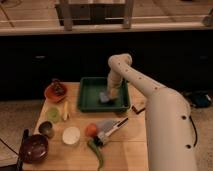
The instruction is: Wipe tray with sponge
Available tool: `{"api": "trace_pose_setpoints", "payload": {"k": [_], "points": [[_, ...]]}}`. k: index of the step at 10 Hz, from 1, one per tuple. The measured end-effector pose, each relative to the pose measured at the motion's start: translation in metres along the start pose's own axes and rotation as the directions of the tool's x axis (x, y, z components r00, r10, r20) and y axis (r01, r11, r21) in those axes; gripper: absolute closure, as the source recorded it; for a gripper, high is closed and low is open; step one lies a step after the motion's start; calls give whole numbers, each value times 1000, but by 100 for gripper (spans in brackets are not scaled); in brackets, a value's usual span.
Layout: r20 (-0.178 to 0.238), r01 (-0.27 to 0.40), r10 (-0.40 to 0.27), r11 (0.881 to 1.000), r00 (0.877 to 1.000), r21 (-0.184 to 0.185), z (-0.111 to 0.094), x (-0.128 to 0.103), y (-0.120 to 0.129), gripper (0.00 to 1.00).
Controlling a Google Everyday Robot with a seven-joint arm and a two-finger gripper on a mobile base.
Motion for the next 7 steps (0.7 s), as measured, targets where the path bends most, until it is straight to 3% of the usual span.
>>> {"api": "trace_pose_setpoints", "payload": {"k": [7], "points": [[20, 9, -9, 1000, 1000, -7, 1, 4, -2, 100]]}}
